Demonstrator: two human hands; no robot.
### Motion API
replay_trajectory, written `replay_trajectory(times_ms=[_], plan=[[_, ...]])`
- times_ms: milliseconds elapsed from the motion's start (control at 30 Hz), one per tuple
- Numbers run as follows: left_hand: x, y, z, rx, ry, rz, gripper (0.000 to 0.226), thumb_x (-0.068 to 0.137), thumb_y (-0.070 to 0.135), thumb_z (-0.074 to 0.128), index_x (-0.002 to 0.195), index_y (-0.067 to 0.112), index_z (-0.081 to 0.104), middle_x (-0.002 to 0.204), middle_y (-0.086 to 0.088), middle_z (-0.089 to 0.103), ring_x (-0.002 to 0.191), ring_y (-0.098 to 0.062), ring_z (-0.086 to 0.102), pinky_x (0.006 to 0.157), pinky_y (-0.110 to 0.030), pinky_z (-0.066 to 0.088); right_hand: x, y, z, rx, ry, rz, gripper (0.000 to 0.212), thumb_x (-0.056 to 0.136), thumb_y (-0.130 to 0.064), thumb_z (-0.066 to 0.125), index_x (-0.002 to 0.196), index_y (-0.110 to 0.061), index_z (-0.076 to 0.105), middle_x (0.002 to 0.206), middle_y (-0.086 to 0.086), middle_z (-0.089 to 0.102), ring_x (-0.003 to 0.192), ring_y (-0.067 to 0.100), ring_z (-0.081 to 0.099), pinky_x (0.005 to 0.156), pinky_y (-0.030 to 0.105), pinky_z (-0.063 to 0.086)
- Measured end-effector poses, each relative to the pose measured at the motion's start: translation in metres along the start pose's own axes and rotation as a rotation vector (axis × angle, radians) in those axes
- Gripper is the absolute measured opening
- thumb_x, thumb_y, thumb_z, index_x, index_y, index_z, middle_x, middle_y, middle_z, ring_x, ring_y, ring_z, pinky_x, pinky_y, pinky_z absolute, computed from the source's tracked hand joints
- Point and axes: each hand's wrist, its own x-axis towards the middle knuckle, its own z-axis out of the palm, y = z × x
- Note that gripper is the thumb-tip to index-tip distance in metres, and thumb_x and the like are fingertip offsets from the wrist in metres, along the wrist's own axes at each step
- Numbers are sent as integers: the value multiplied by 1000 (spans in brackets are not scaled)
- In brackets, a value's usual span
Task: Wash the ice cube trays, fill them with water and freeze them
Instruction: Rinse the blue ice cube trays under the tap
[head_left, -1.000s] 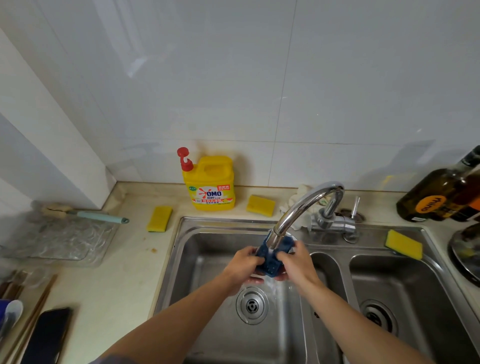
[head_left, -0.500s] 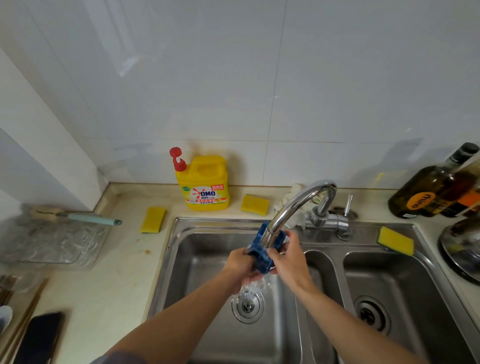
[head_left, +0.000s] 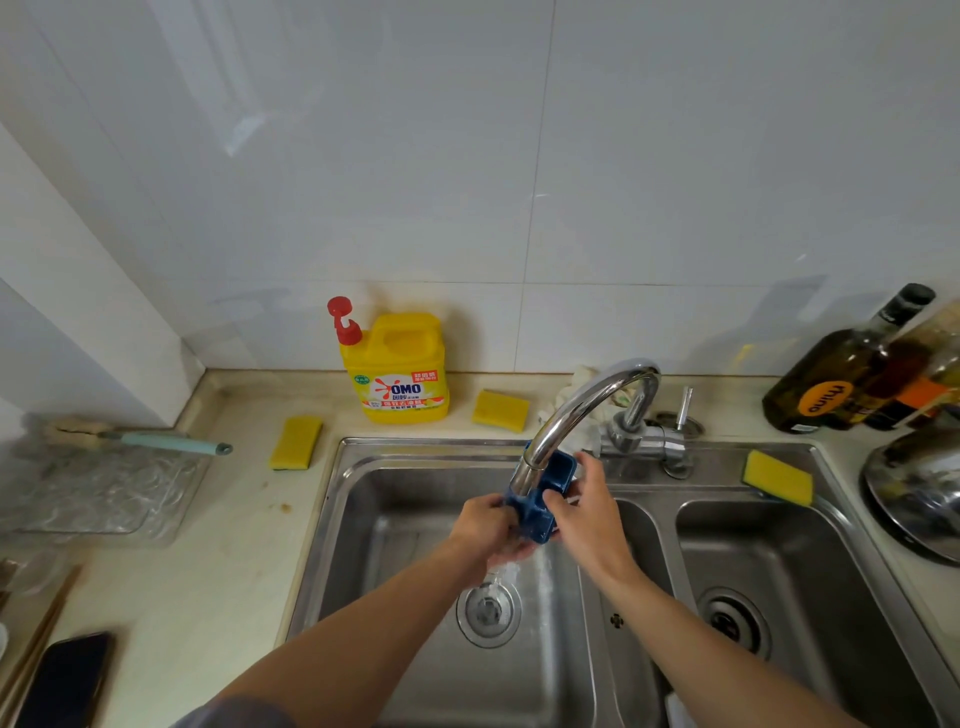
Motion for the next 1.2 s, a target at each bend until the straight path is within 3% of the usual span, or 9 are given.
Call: replay_trajectory(times_ms=[133, 200, 433, 633, 800, 900, 967, 1067, 1200], plan=[[2, -3, -2, 38, 0, 38, 18, 96, -2, 53, 111, -2, 63, 100, -23, 75, 86, -34, 75, 71, -40, 61, 2, 2, -4, 70, -16, 44, 61, 99, -7, 62, 149, -23, 33, 125, 3, 63, 111, 27, 68, 89, 55, 60], [2, -4, -4, 70, -3, 71, 14, 96, 7, 61, 107, 0, 66, 94, -21, 76, 79, -32, 71, 75, -45, 59, 5, 2, -5, 112, -13, 62, 55, 98, -5, 61, 145, -23, 37, 126, 8, 65, 109, 28, 69, 86, 55, 61], [1, -1, -5, 105, -5, 111, 11, 91, 10, 67, 96, 0, 65, 67, -7, 65, 52, -17, 56, 54, -32, 49, 7, 1, -5, 156, 0, 75, 50, 98, -6, 62, 138, -28, 40, 119, 8, 67, 103, 25, 71, 84, 52, 62], [0, -4, -9, 114, 41, 165, 14, 94, 13, 65, 98, 0, 66, 80, -17, 66, 59, -20, 59, 57, -33, 49, 7, 3, -4, 226, -82, 163, 48, 94, -10, 68, 133, -25, 45, 112, 7, 71, 99, 24, 74, 88, 49, 62], [0, -7, -17, 60, 88, 192, 13, 96, 7, 61, 104, -3, 64, 84, -18, 71, 66, -23, 67, 64, -34, 57, 4, 6, 8, 253, -210, 302, 28, 95, -7, 66, 121, -13, 58, 97, 13, 77, 83, 28, 77, 72, 37, 62], [-1, -8, -22, 32, 82, 208, 15, 96, 5, 61, 109, -2, 64, 91, -21, 75, 75, -28, 72, 75, -41, 62, 5, 8, 20, 204, -180, 306, 16, 93, -6, 66, 109, -5, 68, 92, 18, 77, 74, 29, 76, 71, 44, 65], [-3, -10, -24, 15, 88, 209, 14, 97, 5, 60, 109, -3, 64, 90, -18, 74, 74, -25, 72, 72, -35, 62, 5, 8, 27, 133, -149, 282, 7, 92, -6, 65, 97, -7, 70, 80, 15, 77, 65, 27, 74, 65, 44, 64], [-5, -10, -25, 11, 91, 209, 13, 98, 5, 59, 109, -3, 63, 91, -17, 71, 75, -24, 70, 68, -30, 59, 5, 7, 33, 82, -137, 245, 9, 92, -6, 61, 89, -8, 69, 59, 6, 71, 50, 21, 67, 51, 32, 55], [-5, -10, -25, -7, 85, 224, 13, 99, 8, 59, 108, -1, 62, 93, -19, 72, 81, -29, 70, 79, -41, 61, 5, 7, 32, 58, -131, 227, 12, 94, -6, 58, 94, -8, 70, 69, 7, 73, 53, 20, 68, 51, 30, 53]])
